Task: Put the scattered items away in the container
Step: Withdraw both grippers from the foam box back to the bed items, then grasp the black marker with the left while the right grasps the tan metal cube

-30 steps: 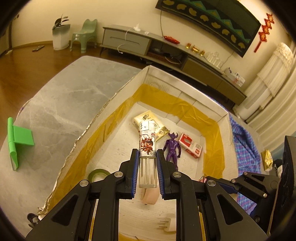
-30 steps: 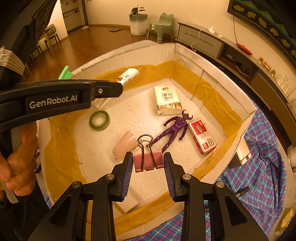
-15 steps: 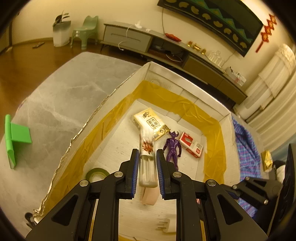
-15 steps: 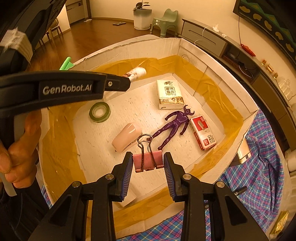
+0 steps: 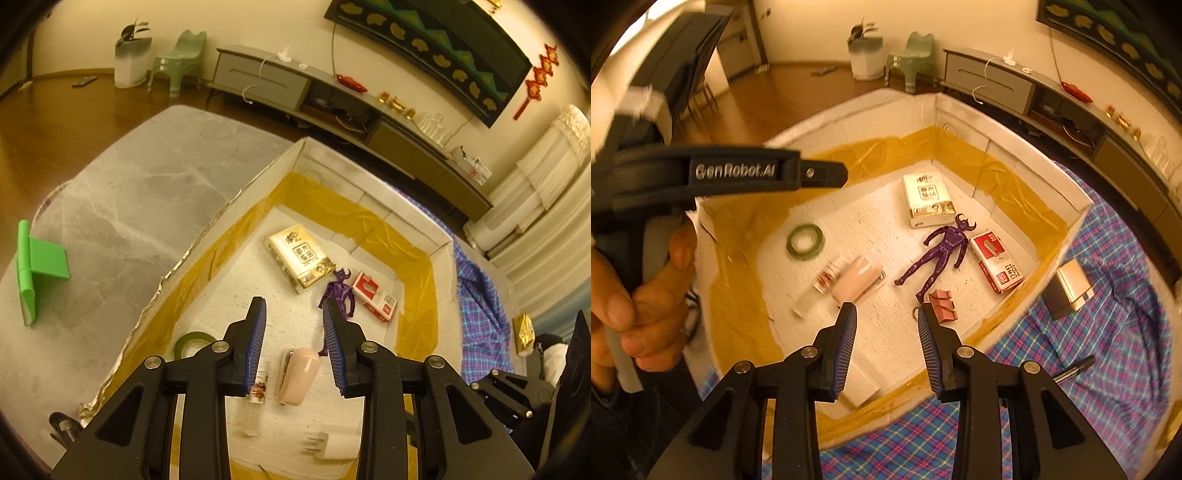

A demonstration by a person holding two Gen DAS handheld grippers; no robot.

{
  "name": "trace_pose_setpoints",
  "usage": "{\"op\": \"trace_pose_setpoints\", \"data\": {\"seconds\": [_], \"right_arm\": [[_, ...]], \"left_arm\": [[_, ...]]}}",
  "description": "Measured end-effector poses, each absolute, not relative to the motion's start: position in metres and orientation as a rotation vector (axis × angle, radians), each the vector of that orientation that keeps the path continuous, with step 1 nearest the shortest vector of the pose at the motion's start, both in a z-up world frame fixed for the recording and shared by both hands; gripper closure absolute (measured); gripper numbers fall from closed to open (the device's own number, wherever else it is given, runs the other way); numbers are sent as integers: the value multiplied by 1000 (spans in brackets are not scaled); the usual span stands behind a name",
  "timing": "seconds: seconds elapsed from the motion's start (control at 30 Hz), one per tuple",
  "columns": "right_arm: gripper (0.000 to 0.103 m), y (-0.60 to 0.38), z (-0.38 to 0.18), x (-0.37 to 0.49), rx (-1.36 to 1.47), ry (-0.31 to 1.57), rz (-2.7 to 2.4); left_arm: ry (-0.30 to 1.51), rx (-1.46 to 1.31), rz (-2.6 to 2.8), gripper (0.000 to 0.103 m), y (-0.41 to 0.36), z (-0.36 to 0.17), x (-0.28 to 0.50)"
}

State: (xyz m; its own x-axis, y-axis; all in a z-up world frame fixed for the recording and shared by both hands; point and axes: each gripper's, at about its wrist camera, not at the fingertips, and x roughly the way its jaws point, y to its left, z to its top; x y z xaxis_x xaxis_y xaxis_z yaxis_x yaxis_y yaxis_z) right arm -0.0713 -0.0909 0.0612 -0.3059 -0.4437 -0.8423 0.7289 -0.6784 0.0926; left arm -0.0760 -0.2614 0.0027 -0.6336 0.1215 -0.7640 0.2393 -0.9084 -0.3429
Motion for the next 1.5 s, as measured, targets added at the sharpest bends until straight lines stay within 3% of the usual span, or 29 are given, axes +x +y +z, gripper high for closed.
{"op": "trace_pose_setpoints", "data": {"seconds": [0.33,0.57,0.83,1.03,1.3,1.43,1.5], "right_arm": [[67,-24,111,-78,969,-12,-2097],[66,26,123,-83,916,-127,-2162],[64,88,89,-116,1065,-204,-2310],[60,105,64,-138,1133,-106,-2332],[42,67,37,-162,1126,250,-2234],[37,43,22,-183,1113,390,-2183],[29,34,15,-195,1106,432,-2159]], "left_arm": [[569,1100,-2882,69,-227,48,-52],[410,1002,-3075,69,-176,72,-37],[283,1165,-3272,65,-98,64,-39],[125,1344,-3270,60,-47,38,-49],[7,1520,-3168,60,-10,-9,-63],[50,1557,-3113,60,-16,-26,-67],[116,1583,-3076,60,-24,-34,-71]]}}
